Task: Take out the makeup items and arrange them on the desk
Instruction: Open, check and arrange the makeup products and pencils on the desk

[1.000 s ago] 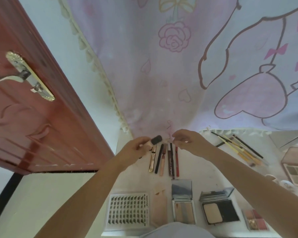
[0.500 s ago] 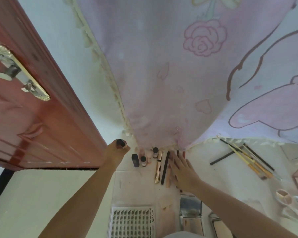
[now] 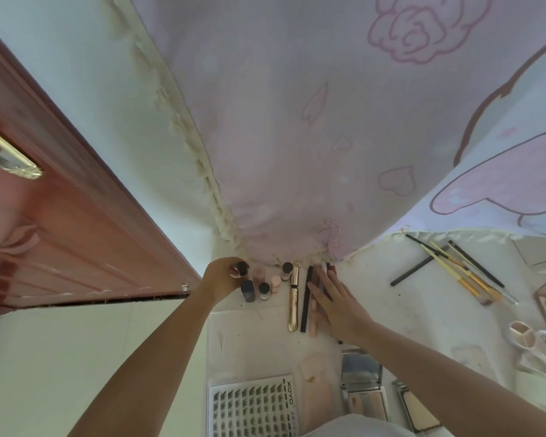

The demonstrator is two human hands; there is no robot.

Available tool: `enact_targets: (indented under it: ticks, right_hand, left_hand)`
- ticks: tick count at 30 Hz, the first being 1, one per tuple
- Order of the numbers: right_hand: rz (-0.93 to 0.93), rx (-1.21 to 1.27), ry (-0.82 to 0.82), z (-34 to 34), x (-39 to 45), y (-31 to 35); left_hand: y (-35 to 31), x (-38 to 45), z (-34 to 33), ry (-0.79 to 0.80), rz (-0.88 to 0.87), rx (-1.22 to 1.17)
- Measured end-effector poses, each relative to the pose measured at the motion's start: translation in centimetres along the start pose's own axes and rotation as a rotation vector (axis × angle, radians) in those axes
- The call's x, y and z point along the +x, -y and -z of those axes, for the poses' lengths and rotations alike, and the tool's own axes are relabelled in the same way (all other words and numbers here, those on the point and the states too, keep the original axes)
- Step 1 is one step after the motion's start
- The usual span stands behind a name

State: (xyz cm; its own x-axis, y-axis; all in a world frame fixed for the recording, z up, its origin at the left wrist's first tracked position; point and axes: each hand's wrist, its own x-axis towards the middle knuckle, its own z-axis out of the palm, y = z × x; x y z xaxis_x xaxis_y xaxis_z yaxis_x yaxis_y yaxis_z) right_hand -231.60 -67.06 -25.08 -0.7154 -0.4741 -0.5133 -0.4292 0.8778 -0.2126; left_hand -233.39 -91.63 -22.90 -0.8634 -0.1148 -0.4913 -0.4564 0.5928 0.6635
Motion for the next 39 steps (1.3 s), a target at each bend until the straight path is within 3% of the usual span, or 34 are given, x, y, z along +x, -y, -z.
enact_targets:
  ticks: [11,14,17,20,24,28,30,35,39]
  right_hand:
    - [-0.045,-0.036,-0.005,1.2,-0.7,-0.2]
    - [-0.005,-0.034,-0.154,1.4,-1.5,-0.6]
    - [-0.019,0.111,-0.208,1.6,-2.9,-1.7]
    - [-0.052,0.104,-0.330,2.4,-5.0,-3.2]
    - [-0.181,0.206,-0.422,2.2,-7.0,-6.9]
    - [-0.248,0.218,-0.532,2.7,-9.4,-11.4]
    - [-0.312,0.238,-0.570,2.7,-10.6,-14.3]
    - [-0.450,0.216,-0.465,3.0,-12.6,-21.9]
    - [-0.542,0.172,-0.363,3.2,-13.2,-27.1]
  left_hand:
    - [1.1,-1.1,0.3,-0.062,-0.061,0.124]
    - [0.8,-2.7,0.8,-0.171,-0.110,0.142]
    - [-0.1,-4.5,0.8,-0.320,-0.255,0.241]
    - [-2.6,-6.2,-0.4,-0.417,-0.471,0.355]
    - [-7.3,-7.0,-4.7,-0.330,-0.777,0.600]
    - [-11.5,-7.2,-11.5,-0.062,-0.702,0.627]
    - [-13.3,-7.1,-14.7,-0.008,-0.629,0.727]
    - [-16.0,-6.4,-21.7,0.158,-0.368,0.831]
    - [-16.8,-5.4,-25.0,0.202,-0.160,0.803]
